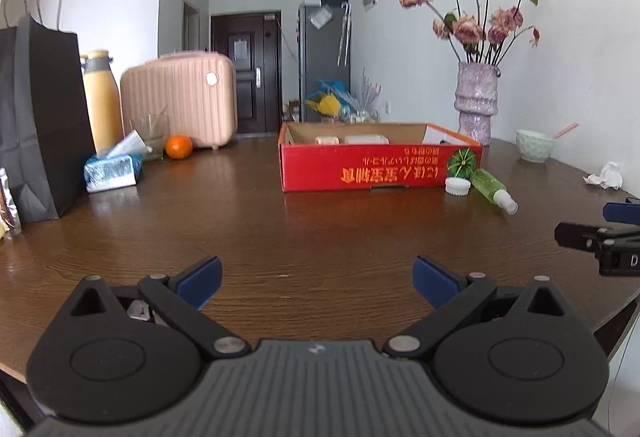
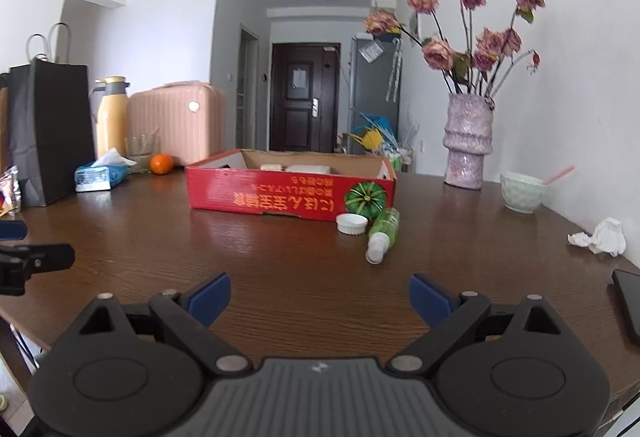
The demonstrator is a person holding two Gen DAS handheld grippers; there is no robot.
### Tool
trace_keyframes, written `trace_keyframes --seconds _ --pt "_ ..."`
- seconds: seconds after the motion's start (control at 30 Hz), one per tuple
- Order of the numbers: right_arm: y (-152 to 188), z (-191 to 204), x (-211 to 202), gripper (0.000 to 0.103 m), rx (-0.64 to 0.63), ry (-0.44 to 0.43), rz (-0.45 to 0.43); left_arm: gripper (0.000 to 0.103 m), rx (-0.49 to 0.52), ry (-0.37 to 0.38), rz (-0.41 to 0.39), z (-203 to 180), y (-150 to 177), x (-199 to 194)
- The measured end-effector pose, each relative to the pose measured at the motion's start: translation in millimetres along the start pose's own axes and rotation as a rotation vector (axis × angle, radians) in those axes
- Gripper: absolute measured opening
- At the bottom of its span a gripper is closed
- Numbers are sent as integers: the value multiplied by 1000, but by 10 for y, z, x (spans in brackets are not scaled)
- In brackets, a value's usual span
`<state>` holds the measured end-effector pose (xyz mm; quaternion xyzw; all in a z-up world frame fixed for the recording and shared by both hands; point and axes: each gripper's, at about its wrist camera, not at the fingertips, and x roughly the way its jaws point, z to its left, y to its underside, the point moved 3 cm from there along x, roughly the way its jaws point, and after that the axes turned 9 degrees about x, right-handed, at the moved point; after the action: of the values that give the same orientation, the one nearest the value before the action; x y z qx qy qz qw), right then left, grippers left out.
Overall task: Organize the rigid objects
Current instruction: 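Withdraw both tools from the box toward the white cap and green bottle, then grasp the green spray bottle with the right tool while the left tool grasps the white screw cap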
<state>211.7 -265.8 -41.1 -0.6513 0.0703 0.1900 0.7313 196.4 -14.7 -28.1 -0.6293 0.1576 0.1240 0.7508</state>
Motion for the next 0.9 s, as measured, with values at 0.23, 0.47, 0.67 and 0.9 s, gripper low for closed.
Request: trace_keyframes --seconds 0.23,0.47,0.67,0.9 --pt "-262 -244 374 93 64 63 37 103 -18 73 69 -42 -208 503" --pt "-561 -457 1118 86 101 59 101 103 6 124 133 -175 -399 1005" --pt "-795 -698 2001 67 175 86 188 101 25 290 144 -471 -795 1633" --pt "-701 -982 2396 30 300 60 258 86 63 407 198 -1101 -1106 2377"
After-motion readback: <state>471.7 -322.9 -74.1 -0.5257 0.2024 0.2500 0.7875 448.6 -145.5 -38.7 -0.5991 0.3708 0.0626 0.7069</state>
